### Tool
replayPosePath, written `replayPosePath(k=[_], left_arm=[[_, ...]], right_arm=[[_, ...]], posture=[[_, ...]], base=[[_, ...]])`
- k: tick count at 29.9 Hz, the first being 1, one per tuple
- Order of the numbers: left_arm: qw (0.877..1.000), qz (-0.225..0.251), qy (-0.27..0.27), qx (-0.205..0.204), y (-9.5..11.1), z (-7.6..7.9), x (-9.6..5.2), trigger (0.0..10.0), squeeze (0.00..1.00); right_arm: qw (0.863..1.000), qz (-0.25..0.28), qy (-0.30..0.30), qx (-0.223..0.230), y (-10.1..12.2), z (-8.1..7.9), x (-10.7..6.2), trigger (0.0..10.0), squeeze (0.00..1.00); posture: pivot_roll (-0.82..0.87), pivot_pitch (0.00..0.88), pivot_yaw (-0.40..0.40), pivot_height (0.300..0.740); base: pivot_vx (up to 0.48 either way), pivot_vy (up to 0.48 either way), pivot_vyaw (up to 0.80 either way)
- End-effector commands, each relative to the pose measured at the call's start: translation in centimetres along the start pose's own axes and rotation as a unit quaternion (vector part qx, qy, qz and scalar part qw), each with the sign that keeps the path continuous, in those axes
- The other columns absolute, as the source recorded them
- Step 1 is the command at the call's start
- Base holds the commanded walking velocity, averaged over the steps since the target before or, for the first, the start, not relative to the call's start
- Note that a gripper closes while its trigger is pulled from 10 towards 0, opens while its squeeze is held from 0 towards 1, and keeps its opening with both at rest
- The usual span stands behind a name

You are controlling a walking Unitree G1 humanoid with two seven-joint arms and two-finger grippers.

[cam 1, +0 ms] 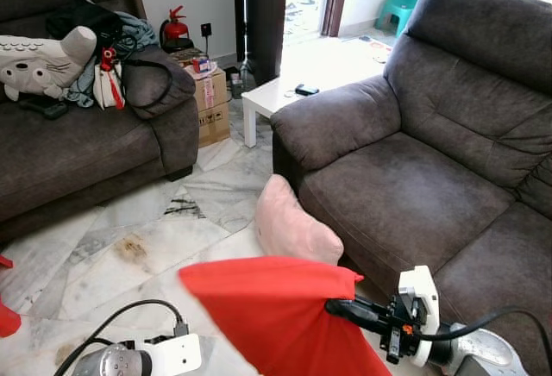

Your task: Move the pillow to the sofa from floor

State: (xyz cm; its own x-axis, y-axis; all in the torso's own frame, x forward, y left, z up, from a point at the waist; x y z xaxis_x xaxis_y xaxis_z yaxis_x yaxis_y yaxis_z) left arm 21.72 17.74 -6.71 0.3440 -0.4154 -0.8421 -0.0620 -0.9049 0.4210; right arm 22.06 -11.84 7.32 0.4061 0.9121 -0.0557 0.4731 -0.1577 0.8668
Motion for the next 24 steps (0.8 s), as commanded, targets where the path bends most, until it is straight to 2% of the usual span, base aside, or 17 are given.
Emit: replayPosePath(k=[1,6,7,12,16,21,24], left_arm=[[1.0,-0.004,-0.002,0.001,-0.1,-0.2,0.0,10.0,0.0],[1.0,-0.02,0.003,-0.001,-0.8,-0.5,-0.2,10.0,0.0],[1.0,-0.021,0.002,-0.002,-0.9,-0.5,-0.2,10.0,0.0],[1.0,-0.021,-0.001,-0.004,-0.9,-0.5,-0.1,10.0,0.0],[1.0,-0.022,-0.003,-0.005,-1.0,-0.4,0.0,10.0,0.0],[1.0,-0.023,-0.004,-0.005,-1.0,-0.2,0.0,10.0,0.0],[1.0,-0.024,-0.004,-0.006,-1.1,-0.1,0.0,10.0,0.0]], right_arm=[[0.997,0.053,0.045,-0.043,3.2,-1.7,0.5,10.0,0.0],[0.995,0.079,0.059,-0.031,4.0,-2.4,0.7,10.0,0.0],[0.992,0.106,0.064,-0.025,5.0,-2.7,0.8,10.0,0.0],[0.984,0.162,0.068,-0.023,7.4,-3.0,0.4,10.0,0.0],[0.982,0.178,0.066,-0.026,8.2,-2.9,0.1,10.0,0.0],[0.988,0.143,0.043,-0.027,6.7,-2.0,0.3,10.0,0.0],[0.994,0.106,0.014,-0.019,4.5,-0.8,0.5,10.0,0.0]], posture=[[0.03,0.0,-0.023,0.74],[0.03,0.0,-0.025,0.74],[0.03,0.0,-0.026,0.74],[0.03,0.0,-0.024,0.74],[0.03,0.0,-0.026,0.74],[0.03,0.0,-0.029,0.74],[0.03,0.0,-0.029,0.74]], base=[[0.0,0.0,0.0],[0.0,0.0,0.0],[0.0,0.0,0.0],[0.0,0.0,0.0],[0.0,0.0,0.0],[0.0,0.0,0.0],[0.0,0.0,0.0]])
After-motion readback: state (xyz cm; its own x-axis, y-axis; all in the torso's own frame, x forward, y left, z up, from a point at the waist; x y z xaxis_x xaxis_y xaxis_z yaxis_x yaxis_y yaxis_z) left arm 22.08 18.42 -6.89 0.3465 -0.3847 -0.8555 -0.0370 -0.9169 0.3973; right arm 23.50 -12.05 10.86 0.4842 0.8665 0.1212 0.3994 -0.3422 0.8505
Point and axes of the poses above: a point about 5 cm out from each wrist's last joint towards the gripper, its own x axis pointing out of the wrist towards the gripper, its own y axis along the axis of the wrist's last joint, z = x × y, the point moved 6 cm from there along x, pointing out of the wrist towards the gripper, and after that the axes turned 10 degrees about x, right-handed, at the moved point
